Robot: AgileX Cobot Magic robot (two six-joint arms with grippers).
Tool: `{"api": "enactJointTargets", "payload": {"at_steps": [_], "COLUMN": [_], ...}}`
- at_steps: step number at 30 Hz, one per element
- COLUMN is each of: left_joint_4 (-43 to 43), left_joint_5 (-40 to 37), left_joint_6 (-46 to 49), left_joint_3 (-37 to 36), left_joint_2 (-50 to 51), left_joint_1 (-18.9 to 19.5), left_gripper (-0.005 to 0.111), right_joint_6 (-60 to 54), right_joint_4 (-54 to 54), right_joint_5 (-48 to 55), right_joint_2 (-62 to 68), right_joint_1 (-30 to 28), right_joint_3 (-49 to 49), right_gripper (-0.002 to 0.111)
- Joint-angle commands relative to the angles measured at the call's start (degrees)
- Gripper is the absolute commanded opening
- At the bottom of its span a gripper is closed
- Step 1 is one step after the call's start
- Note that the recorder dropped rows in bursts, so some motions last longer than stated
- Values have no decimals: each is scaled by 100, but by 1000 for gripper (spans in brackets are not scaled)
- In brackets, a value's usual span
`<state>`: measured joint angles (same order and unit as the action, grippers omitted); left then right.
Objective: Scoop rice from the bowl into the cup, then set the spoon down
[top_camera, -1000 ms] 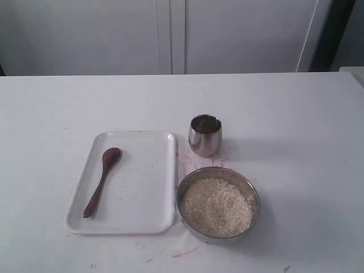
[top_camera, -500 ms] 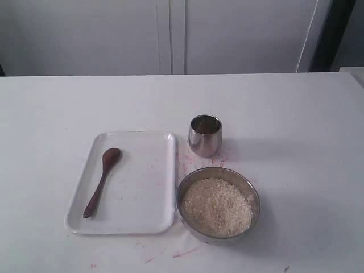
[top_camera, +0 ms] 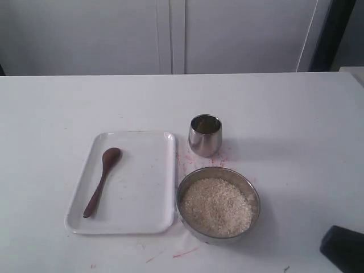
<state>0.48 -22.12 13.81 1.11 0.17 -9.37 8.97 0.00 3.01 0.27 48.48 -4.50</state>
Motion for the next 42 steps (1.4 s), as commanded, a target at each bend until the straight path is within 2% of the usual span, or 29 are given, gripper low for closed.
{"api": "enactJointTargets", "payload": {"at_steps": [1,15,39,42], "left_joint_4": [3,3,3,3], "left_joint_5": [-188,-188,-188,-188], "left_joint_6": [-33,-33,-33,-33], "left_joint_3": [-53,-53,-53,-53], "left_joint_2": [-17,-17,-17,-17], "left_joint_1": [0,0,0,0], "left_gripper": [14,14,14,14], "right_joint_6": [-129,-129,-103,-103], "right_joint_4": [0,0,0,0], "right_joint_5": [-130,357,380,380], "right_joint_2": [-27,-27,-27,-27], "right_joint_1": [8,8,8,-266], "right_joint_3": [320,450,450,450], "right_gripper": [0,0,0,0]}}
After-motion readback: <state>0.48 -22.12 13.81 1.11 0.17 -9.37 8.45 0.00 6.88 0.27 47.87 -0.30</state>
